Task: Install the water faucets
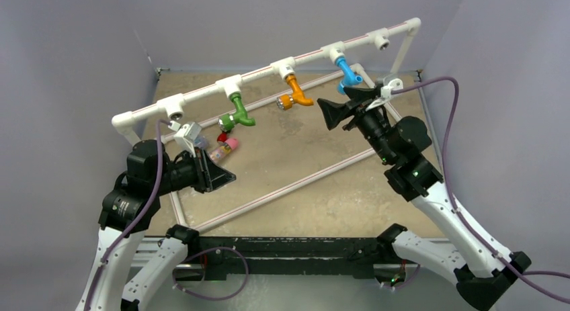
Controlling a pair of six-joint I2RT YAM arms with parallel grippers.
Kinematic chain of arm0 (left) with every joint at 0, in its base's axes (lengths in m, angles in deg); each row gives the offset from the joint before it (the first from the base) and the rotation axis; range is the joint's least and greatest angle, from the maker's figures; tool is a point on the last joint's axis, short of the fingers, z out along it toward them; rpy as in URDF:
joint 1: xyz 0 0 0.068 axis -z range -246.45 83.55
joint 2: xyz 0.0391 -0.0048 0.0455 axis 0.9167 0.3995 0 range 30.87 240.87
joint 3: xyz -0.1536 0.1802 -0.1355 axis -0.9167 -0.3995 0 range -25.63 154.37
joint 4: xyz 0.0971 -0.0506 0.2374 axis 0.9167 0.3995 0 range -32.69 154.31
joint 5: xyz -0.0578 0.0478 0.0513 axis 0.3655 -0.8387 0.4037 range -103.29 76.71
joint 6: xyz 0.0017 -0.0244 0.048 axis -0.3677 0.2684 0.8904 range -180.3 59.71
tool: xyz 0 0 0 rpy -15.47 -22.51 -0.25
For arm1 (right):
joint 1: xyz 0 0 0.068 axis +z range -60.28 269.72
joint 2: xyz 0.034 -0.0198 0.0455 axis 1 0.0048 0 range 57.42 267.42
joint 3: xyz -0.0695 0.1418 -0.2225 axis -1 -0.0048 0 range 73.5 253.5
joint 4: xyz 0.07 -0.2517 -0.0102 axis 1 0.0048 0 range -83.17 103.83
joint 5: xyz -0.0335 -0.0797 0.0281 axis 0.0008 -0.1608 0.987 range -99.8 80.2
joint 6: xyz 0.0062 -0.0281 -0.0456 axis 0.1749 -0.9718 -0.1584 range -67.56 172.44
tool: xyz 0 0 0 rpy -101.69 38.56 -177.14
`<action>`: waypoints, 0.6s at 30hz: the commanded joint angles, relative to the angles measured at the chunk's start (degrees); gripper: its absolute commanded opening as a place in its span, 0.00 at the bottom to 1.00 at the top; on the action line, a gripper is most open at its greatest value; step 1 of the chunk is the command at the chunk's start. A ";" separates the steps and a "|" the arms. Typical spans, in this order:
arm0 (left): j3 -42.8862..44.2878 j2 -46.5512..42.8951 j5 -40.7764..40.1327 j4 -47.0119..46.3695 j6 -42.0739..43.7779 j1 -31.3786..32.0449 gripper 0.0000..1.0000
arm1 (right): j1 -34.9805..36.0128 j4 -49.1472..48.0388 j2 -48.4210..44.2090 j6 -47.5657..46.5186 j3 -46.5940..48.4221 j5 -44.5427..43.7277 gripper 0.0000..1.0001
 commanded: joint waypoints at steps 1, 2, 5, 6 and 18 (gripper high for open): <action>-0.20 0.58 -0.13 -2.12 1.36 0.23 0.16 | -0.11 3.85 -2.49 -28.27 3.67 9.00 0.82; -0.19 0.70 -0.11 -2.17 1.36 0.23 0.16 | -0.06 6.19 -1.98 -31.24 4.88 10.88 0.82; -0.04 1.03 -0.17 -2.30 1.40 0.23 0.16 | 0.17 11.74 0.30 -39.06 9.64 14.11 0.82; -0.02 1.07 -0.16 -2.28 1.46 0.23 0.16 | 0.53 12.23 0.49 -41.85 10.19 14.35 0.82; 0.10 1.39 -0.25 -2.14 1.80 0.23 0.16 | 17.47 10.01 4.24 -82.39 5.19 -6.49 0.83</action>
